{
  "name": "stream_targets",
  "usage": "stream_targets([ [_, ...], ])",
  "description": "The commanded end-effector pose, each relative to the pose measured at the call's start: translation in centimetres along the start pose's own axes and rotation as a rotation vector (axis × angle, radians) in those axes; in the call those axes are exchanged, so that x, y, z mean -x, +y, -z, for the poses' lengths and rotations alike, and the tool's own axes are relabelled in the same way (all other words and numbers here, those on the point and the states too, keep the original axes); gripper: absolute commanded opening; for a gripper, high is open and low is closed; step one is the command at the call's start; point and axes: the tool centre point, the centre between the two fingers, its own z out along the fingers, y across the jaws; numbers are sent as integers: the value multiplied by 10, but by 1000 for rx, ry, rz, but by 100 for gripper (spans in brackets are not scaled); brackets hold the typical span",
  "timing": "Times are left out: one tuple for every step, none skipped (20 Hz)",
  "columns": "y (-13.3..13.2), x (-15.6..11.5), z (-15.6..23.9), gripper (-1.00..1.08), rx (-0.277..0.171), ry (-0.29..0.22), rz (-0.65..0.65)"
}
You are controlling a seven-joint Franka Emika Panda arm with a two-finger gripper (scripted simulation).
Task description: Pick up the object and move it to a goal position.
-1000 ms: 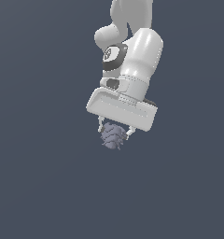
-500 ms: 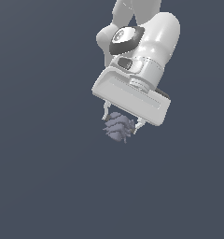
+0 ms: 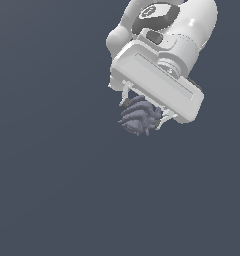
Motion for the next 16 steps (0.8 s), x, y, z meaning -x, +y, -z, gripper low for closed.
stream_targets([
  [3, -13, 11, -100, 33, 33, -20],
  [4, -18, 15, -100, 46, 44, -26],
  [4, -22, 18, -100, 57, 55, -33],
  [5, -26, 22, -100, 69, 65, -39],
  [6, -30, 25, -100, 80, 75, -45],
  [6, -34, 29, -100, 90, 84, -50],
  [7, -37, 32, -100, 100, 93, -56],
  [7, -40, 35, -100, 109, 101, -60],
  [8, -43, 37, -100, 118, 108, -65],
  [8, -45, 40, -100, 125, 114, -68],
  [9, -47, 41, -100, 131, 119, -72],
  [9, -48, 43, -100, 137, 124, -74],
  [9, -50, 44, -100, 142, 127, -76],
  [9, -50, 45, -100, 145, 129, -78],
  [9, -51, 45, -100, 148, 130, -78],
  [9, -51, 45, -100, 149, 130, -78],
])
